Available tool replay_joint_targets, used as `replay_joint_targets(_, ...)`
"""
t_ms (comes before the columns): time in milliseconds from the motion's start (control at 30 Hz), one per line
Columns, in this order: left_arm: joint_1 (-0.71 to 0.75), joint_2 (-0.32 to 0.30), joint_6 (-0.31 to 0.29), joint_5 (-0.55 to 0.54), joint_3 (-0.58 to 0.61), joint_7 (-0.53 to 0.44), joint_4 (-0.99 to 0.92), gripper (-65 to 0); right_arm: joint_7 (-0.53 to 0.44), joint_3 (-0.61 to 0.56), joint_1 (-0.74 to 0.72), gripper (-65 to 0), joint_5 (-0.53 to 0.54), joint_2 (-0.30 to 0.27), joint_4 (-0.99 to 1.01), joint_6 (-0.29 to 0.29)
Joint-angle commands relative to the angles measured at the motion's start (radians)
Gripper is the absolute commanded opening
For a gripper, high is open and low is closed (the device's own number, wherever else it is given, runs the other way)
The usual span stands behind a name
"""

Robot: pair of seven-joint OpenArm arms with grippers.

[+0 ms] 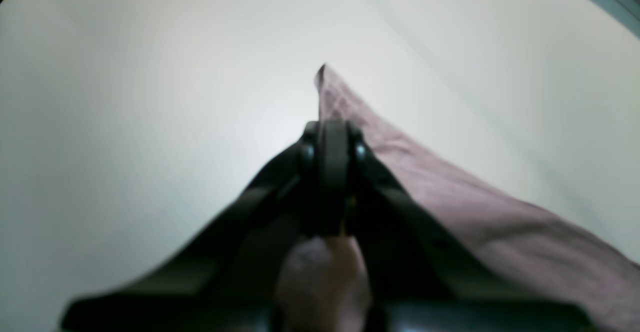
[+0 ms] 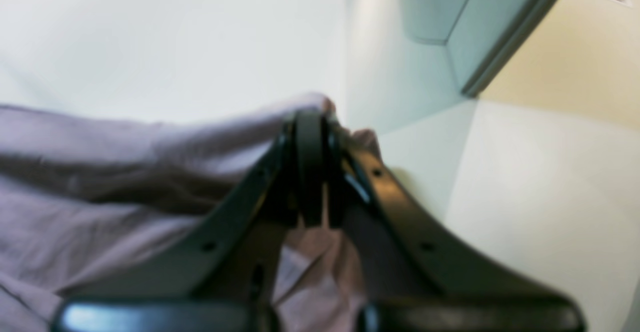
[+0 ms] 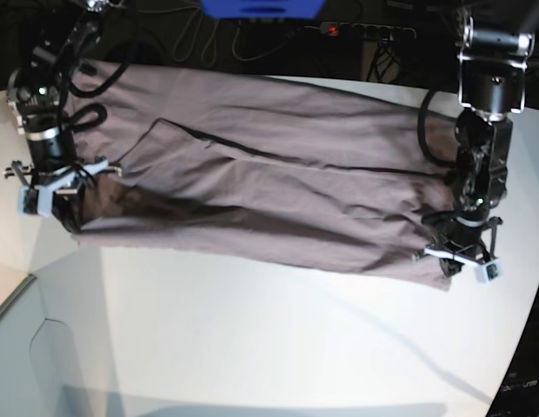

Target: Layout the t-shirt on the table in an organized manner, then fold the t-shirt properly

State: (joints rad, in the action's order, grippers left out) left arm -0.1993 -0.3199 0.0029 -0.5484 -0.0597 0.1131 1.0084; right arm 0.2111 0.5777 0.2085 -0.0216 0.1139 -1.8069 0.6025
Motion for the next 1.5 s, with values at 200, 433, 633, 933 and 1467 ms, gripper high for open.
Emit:
replay_joint_targets(200,0.074,0.043,-0.002,0.000,-0.151,-0.034,0.089,-64.9,-0.031,0.044,0.110,-65.0,0.121,-0.009,-0.023,0.006)
replay_joint_targets(433,0.122,0.048,-0.002,0.000,-0.167,-0.034,0.082,-64.9,-0.032,0.063,0.168,-65.0,0.128,-0.009,-0.014,0.006)
replay_joint_targets(633,0.168,0.048,-0.002,0.000,-0.167,-0.034,0.086,-64.9,-0.031,0.061,0.180,-65.0,0.127,-0.006,-0.011,0.006)
replay_joint_targets(933,0.202,0.049,-0.002,0.000,-0.167,-0.034,0.079,-64.6,-0.028,0.055,0.180,-65.0,0.124,-0.006,-0.011,0.006)
replay_joint_targets(1467,0.245,0.049,-0.001,-0.002,-0.170,-0.031,0.146,-35.5,-0.031,0.055,0.176,-65.0,0.122,-0.007,0.058,0.006)
